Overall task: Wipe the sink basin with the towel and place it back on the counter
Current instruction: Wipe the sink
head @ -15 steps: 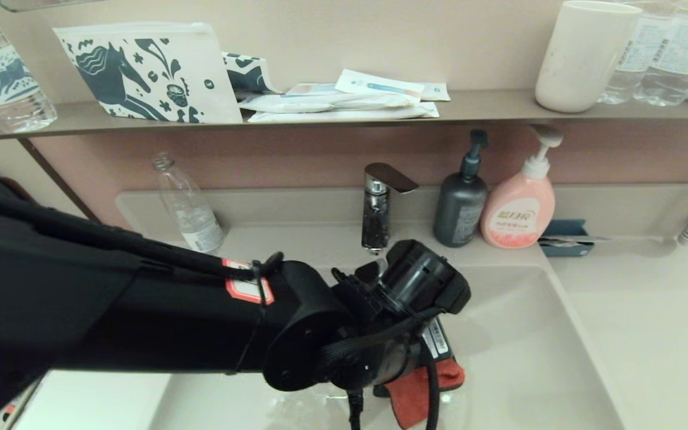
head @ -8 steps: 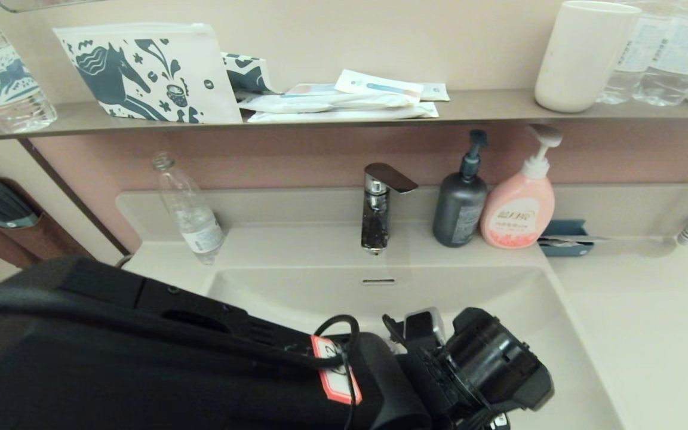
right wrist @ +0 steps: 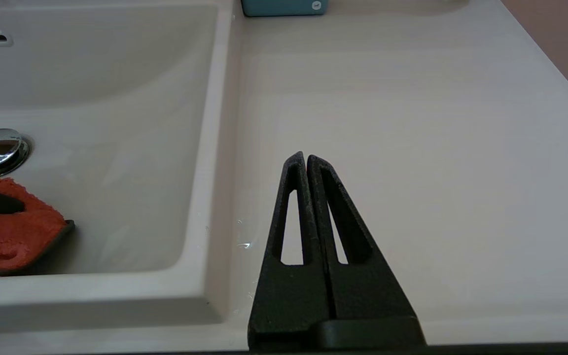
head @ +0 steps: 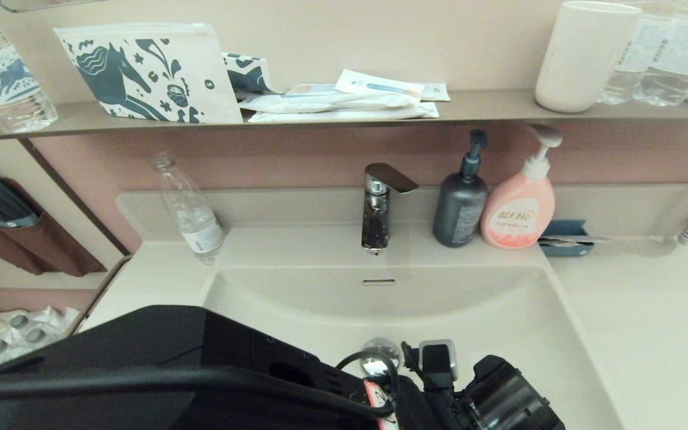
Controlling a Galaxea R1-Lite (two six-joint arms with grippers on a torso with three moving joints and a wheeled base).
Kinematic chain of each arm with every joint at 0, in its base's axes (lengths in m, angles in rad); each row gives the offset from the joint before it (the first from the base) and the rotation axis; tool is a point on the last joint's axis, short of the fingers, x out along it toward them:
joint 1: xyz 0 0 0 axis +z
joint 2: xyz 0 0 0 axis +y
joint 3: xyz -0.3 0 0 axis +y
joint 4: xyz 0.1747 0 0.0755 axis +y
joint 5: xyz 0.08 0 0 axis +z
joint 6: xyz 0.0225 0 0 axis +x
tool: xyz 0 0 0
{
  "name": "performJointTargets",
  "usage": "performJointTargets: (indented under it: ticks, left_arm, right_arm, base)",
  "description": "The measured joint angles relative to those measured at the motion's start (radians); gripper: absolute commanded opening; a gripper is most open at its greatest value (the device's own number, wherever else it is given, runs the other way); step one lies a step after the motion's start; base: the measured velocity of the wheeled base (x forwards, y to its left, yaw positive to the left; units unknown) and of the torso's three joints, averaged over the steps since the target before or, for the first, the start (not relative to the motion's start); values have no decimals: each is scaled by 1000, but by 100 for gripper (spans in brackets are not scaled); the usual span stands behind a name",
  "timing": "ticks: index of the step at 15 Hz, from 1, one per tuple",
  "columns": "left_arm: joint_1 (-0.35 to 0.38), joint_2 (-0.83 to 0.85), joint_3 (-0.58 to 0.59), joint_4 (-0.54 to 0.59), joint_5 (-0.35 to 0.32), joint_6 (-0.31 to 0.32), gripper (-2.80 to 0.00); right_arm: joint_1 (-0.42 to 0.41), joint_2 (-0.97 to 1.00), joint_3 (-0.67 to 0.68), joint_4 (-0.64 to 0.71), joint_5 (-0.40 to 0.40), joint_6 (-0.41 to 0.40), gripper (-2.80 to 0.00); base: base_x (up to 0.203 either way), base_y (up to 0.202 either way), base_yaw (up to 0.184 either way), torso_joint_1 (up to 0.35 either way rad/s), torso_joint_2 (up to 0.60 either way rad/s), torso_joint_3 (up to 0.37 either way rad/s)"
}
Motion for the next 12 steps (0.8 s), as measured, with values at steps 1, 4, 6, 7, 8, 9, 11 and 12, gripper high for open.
performJointTargets:
  ticks: [1, 4, 6, 7, 8, 9, 11, 12]
  left_arm:
    - [0, 14, -18, 17, 0, 2, -280]
    - [-2, 50, -52, 53, -5, 2, -280]
    - [-8, 70, -64, 52, -5, 1, -280]
    - [-8, 78, -75, 54, -4, 3, -280]
    - [-9, 83, -94, 59, -3, 4, -280]
    - [-9, 87, -115, 60, -4, 12, -280]
    - [-7, 94, -159, 72, -6, 41, -280]
    - [-5, 99, -182, 74, -7, 48, -280]
  right_arm:
    - [0, 0, 0, 0, 0, 0, -280]
    - [0, 0, 0, 0, 0, 0, -280]
    - [0, 0, 0, 0, 0, 0, -280]
    - [0, 0, 0, 0, 0, 0, -280]
    - [0, 0, 0, 0, 0, 0, -280]
    - [0, 0, 0, 0, 0, 0, -280]
    - [0, 0, 0, 0, 0, 0, -280]
    - [0, 0, 0, 0, 0, 0, -280]
  base:
    - [0, 0, 0, 0, 0, 0]
    - [0, 0, 0, 0, 0, 0]
    - [0, 0, 0, 0, 0, 0]
    - [0, 0, 0, 0, 0, 0]
    - [0, 0, 0, 0, 0, 0]
    - [0, 0, 0, 0, 0, 0]
    - [0, 0, 0, 0, 0, 0]
    - [0, 0, 0, 0, 0, 0]
